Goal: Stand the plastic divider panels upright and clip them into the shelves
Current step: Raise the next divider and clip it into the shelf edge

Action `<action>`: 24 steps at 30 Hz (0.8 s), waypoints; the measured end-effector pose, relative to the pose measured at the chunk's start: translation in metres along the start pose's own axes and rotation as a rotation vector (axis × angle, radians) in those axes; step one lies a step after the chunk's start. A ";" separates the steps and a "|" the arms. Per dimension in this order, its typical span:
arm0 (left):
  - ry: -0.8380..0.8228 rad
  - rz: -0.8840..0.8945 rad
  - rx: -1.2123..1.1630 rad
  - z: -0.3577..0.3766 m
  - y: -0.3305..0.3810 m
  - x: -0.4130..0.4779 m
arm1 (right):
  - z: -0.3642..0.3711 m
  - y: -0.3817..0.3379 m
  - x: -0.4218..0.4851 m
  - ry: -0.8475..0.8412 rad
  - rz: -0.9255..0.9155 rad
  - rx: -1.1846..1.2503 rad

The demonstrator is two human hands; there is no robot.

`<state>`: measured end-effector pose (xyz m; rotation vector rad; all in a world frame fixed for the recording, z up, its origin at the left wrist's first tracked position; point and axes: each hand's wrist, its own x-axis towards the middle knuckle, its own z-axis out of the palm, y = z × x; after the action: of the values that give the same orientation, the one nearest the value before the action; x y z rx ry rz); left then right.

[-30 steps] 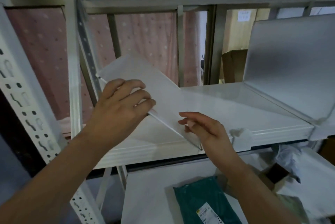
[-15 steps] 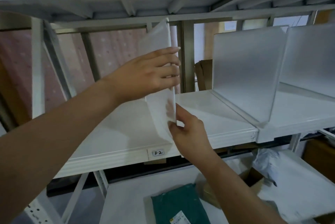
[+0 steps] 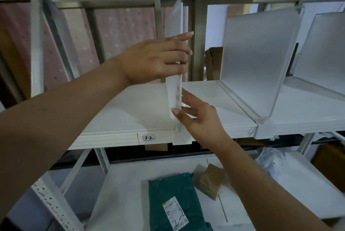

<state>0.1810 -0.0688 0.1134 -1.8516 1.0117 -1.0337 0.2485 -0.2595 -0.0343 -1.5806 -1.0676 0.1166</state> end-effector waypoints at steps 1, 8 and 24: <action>0.003 -0.002 0.007 0.001 0.000 0.000 | -0.001 0.001 0.001 -0.005 -0.003 -0.004; 0.021 0.013 0.021 0.007 0.000 -0.006 | 0.002 0.008 0.011 -0.014 0.017 -0.011; 0.108 -0.010 -0.048 0.021 -0.008 0.009 | -0.014 0.014 0.020 0.029 0.048 0.019</action>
<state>0.2046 -0.0684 0.1151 -1.8571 1.1000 -1.1351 0.2760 -0.2548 -0.0317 -1.5864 -1.0034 0.1354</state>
